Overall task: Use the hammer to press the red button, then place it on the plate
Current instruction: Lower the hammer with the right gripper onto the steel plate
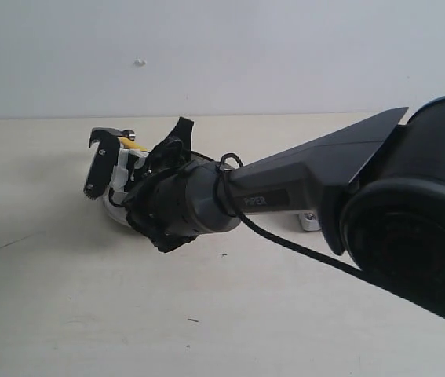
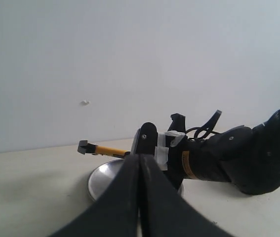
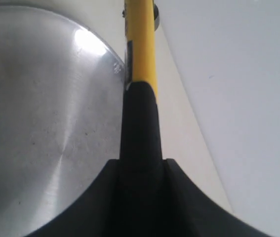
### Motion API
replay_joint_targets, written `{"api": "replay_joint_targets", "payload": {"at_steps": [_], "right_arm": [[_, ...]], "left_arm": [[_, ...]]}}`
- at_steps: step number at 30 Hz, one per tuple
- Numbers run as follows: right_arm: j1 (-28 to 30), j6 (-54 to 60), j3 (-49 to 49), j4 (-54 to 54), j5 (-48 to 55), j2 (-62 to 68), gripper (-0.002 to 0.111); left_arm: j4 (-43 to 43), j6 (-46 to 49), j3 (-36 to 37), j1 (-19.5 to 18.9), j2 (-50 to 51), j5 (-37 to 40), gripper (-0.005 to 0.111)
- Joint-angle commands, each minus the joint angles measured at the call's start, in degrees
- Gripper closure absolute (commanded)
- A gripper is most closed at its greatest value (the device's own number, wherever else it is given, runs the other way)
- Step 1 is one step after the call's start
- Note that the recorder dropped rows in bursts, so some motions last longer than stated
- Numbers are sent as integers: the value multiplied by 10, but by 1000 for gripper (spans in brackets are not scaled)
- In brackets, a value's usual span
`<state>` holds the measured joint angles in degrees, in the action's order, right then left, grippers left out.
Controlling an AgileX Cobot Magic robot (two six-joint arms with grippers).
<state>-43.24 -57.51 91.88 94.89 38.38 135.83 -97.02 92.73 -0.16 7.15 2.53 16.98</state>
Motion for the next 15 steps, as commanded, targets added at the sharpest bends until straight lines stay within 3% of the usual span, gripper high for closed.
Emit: {"api": "replay_joint_targets", "payload": {"at_steps": [1, 15], "right_arm": [[0, -11, 28, -28, -3, 0, 108], [0, -10, 28, -64, -21, 0, 105]], "left_arm": [[1, -1, 2, 2, -2, 1, 107], [1, -1, 2, 2, -2, 1, 107]]}}
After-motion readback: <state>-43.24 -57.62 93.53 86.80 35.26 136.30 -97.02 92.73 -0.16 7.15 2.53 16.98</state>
